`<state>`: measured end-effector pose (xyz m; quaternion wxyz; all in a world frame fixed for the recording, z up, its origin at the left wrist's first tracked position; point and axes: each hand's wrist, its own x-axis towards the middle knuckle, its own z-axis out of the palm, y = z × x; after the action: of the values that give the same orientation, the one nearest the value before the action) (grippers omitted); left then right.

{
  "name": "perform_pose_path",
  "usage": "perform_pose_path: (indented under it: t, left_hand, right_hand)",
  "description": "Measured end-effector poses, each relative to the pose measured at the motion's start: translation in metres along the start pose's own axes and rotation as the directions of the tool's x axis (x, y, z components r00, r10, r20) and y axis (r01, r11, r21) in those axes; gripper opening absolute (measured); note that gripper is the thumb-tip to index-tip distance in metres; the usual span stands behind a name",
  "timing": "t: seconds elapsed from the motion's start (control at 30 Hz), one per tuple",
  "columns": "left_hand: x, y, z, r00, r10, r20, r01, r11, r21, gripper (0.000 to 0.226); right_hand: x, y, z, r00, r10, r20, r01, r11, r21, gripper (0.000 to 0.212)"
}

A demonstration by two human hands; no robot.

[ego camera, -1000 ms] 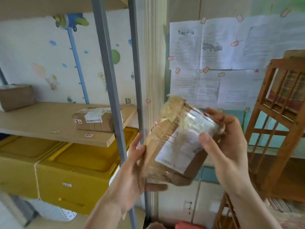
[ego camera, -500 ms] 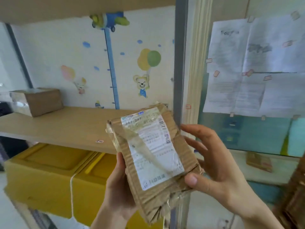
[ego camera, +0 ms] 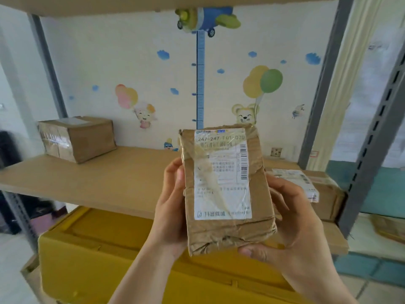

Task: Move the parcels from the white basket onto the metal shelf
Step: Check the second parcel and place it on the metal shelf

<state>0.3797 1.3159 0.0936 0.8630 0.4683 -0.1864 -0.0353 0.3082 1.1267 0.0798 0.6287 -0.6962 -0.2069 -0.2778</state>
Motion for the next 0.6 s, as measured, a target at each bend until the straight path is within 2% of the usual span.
perform_pose_path:
  t: [0.03, 0.17, 0.2, 0.23, 0.3, 0.37, 0.43, 0.5, 0.53, 0.6]
  left_hand:
    - [0.004, 0.001, -0.006, 0.999, 0.035, 0.008, -0.035, 0.999, -0.041, 0.056]
    - [0.020, 0.005, -0.023, 0.981, 0.196, 0.013, -0.196, 0.980, 0.041, 0.029]
    - [0.027, 0.008, -0.029, 0.966, 0.255, 0.045, -0.258, 0.964, 0.067, 0.035]
    - [0.037, 0.011, -0.038, 0.953, 0.286, 0.101, -0.294, 0.952, 0.084, 0.050]
    - [0.056, 0.025, -0.054, 0.927, 0.285, 0.245, -0.317, 0.943, 0.100, 0.078]
    - [0.073, 0.042, -0.064, 0.922, 0.250, 0.296, -0.318, 0.925, 0.209, 0.076]
    - [0.086, 0.049, -0.074, 0.947, 0.263, 0.185, -0.310, 0.899, 0.310, 0.066]
    - [0.092, 0.043, -0.080, 0.952, 0.305, 0.024, -0.290, 0.871, 0.397, 0.050]
    - [0.091, 0.037, -0.081, 0.941, 0.333, -0.051, -0.272, 0.841, 0.468, 0.041]
    - [0.085, 0.023, -0.082, 0.906, 0.395, -0.150, -0.242, 0.777, 0.581, 0.024]
  right_hand:
    - [0.003, 0.001, 0.005, 1.000, -0.004, -0.011, 0.004, 1.000, -0.005, 0.100]
    - [0.009, 0.006, 0.021, 0.998, 0.007, -0.054, -0.011, 0.997, -0.078, 0.103]
    - [0.011, 0.007, 0.023, 0.998, 0.015, -0.058, -0.019, 0.997, -0.080, 0.104]
    - [0.014, 0.007, 0.024, 0.999, 0.021, -0.045, -0.024, 0.998, -0.057, 0.103]
    - [0.025, 0.004, 0.025, 0.999, 0.036, 0.018, -0.037, 0.999, 0.032, 0.093]
    - [0.041, 0.003, 0.024, 0.999, 0.030, 0.038, -0.030, 0.999, 0.023, 0.073]
    - [0.064, 0.004, 0.025, 0.999, 0.013, -0.045, -0.023, 0.975, -0.220, 0.056]
    - [0.085, 0.008, 0.028, 0.999, -0.008, -0.043, -0.016, 0.842, -0.539, 0.042]
    - [0.094, 0.009, 0.031, 0.999, 0.033, 0.006, -0.022, 0.781, -0.624, 0.036]
    - [0.107, 0.011, 0.036, 0.968, 0.227, 0.111, -0.106, 0.765, -0.635, 0.036]
